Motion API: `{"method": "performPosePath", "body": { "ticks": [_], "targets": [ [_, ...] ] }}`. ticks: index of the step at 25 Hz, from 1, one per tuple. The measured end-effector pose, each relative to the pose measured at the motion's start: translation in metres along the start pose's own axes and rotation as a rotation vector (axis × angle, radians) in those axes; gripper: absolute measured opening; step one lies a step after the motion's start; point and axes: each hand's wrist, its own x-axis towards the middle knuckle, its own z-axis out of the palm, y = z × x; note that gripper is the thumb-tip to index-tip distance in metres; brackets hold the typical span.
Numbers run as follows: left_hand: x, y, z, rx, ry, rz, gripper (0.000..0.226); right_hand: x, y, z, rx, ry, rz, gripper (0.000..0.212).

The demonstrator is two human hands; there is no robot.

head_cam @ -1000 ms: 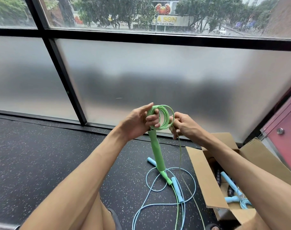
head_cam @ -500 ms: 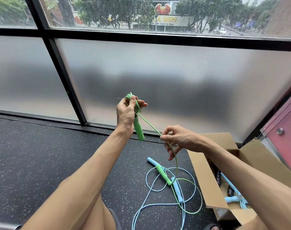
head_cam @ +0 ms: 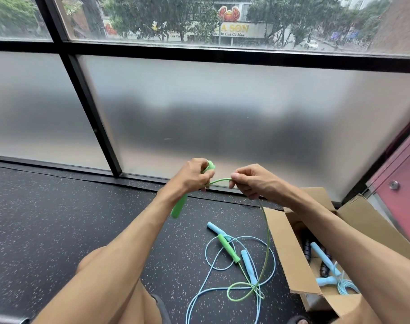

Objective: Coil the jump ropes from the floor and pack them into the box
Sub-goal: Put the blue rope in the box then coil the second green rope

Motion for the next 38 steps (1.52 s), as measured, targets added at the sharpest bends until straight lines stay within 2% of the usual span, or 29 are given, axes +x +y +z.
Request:
{"method": "performPosePath", "body": {
  "ticks": [3,5,8,12,16,18,21,23,25,27,31,35,38],
  "targets": [
    [-0.006,0.010,0.004,-0.147,-0.278,-0.132,0.025,-0.002,-0.002,-0.010,-0.006,0.092,-0.037,0.031],
    [-0.010,0.015,0.002,-0.245,-0.382,-0.126,0.034,-0.002,-0.003,-0.015,-0.007,0.143,-0.056,0.030],
    [-0.016,0.021,-0.005,-0.460,-0.467,-0.116,0.043,-0.002,-0.001,-0.019,0.010,0.201,-0.076,0.028],
    [-0.018,0.027,-0.009,-0.782,-0.502,-0.101,0.038,0.002,0.005,-0.012,0.005,0.243,-0.130,0.025],
    [-0.019,0.032,-0.009,-1.122,-0.430,-0.098,0.029,0.007,0.008,-0.008,0.053,0.270,-0.142,0.021],
    [-0.019,0.034,-0.011,-1.266,-0.369,-0.092,0.026,0.004,0.011,-0.007,0.102,0.215,-0.107,0.015],
    [-0.015,0.035,-0.013,-1.355,-0.231,-0.042,0.023,0.001,0.016,-0.003,0.162,0.108,-0.013,0.010],
    [-0.011,0.035,-0.012,-1.372,-0.074,0.006,0.020,0.001,0.018,0.002,0.160,0.038,0.057,0.011],
    [-0.006,0.031,-0.010,-1.351,0.125,0.024,0.018,-0.002,0.019,0.006,0.139,-0.054,0.119,0.014],
    [-0.001,0.025,-0.010,-1.225,0.305,0.035,0.013,-0.005,0.020,0.011,0.113,-0.119,0.156,0.016],
    [0.001,0.016,-0.006,-0.685,0.498,0.098,0.022,-0.003,0.016,0.018,-0.040,-0.093,0.113,0.016],
    [-0.003,0.017,0.005,-0.297,0.426,0.179,0.015,-0.001,0.004,0.016,-0.098,-0.087,0.062,0.023],
    [-0.006,0.018,0.012,-0.101,0.252,0.188,0.012,-0.002,-0.002,0.012,-0.074,-0.065,-0.006,0.034]
  ]
}}
